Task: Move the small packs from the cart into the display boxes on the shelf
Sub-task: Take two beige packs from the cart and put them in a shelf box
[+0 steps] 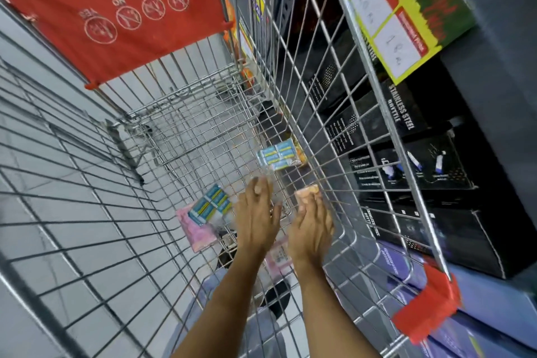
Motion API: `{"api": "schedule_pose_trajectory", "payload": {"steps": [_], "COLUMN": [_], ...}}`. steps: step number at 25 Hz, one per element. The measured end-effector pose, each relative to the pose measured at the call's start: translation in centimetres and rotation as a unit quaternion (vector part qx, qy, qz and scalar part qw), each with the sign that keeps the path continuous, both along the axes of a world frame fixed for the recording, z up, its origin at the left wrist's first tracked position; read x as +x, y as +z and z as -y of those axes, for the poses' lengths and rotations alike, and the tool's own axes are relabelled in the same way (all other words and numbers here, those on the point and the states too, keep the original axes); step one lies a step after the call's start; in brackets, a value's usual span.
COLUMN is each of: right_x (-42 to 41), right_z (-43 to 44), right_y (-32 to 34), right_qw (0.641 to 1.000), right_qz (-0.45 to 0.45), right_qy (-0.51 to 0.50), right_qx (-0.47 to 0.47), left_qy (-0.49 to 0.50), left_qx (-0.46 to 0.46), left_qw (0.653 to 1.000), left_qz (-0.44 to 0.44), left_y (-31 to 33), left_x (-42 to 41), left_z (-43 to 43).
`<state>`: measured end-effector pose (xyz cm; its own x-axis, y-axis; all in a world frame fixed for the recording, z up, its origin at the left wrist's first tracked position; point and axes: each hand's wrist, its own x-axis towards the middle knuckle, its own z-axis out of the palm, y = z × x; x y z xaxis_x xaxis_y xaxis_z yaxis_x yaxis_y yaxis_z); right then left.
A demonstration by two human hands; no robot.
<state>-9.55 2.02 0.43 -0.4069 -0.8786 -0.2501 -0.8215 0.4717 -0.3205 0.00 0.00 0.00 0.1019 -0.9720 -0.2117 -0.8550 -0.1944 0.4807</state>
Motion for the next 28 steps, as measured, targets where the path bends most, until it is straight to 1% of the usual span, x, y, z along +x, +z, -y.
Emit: {"api": "schedule_pose_trajectory", "payload": {"steps": [1, 2, 4, 5, 7, 8, 11, 15, 18, 21, 24, 28], "right_x": [-0.1, 0.1, 0.5, 0.7, 1.1, 1.2, 0.9, -0.1, -0.3, 0.7, 2.4, 3.9], "right_z": [0.0, 0.2, 0.4, 0.5, 0.5, 0.5, 0.6, 0.9, 1.5, 2.1, 2.4, 3.1], "right_y": [-0.2, -0.2, 0.3, 0.3, 0.1, 0.0, -0.1, 1.1, 2.2, 4.2, 6.9, 12.9], "right_qw": [1.000, 1.000, 1.000, 0.999, 0.995, 0.994, 0.995, 0.993, 0.996, 0.994, 0.992, 0.983], "right_qz": [-0.014, -0.018, -0.017, -0.020, -0.041, -0.047, -0.028, -0.042, -0.048, -0.051, -0.044, -0.014], "right_qy": [0.007, 0.010, 0.016, 0.033, 0.088, 0.100, 0.085, 0.102, 0.077, 0.093, 0.099, 0.095], "right_qx": [0.011, 0.018, 0.014, 0.008, 0.012, 0.019, 0.051, 0.047, 0.012, -0.025, -0.061, -0.157], "left_qy": [-0.039, -0.054, -0.015, -0.004, -0.021, -0.034, -0.033, -0.006, 0.052, 0.066, 0.091, 0.101], "left_qx": [0.014, 0.014, 0.036, 0.042, 0.063, 0.073, 0.079, 0.061, 0.025, -0.022, -0.063, -0.138], "left_qw": [0.999, 0.998, 0.999, 0.999, 0.998, 0.997, 0.996, 0.997, 0.994, 0.992, 0.988, 0.978], "left_qz": [-0.008, -0.007, 0.000, 0.007, 0.003, -0.005, -0.038, -0.047, -0.088, -0.109, -0.109, -0.122], "left_y": [-0.5, -0.8, -1.1, -1.3, -1.5, -1.6, -1.6, -1.2, 0.0, 2.2, 5.7, 11.8], "left_x": [0.1, 0.4, 1.1, 1.5, 1.9, 2.0, 1.7, 1.2, 1.2, 1.9, 3.1, 4.4], "left_z": [-0.6, -1.1, -1.3, -1.2, -1.1, -1.1, -0.9, -1.1, -0.5, 0.5, 1.8, 3.1]}}
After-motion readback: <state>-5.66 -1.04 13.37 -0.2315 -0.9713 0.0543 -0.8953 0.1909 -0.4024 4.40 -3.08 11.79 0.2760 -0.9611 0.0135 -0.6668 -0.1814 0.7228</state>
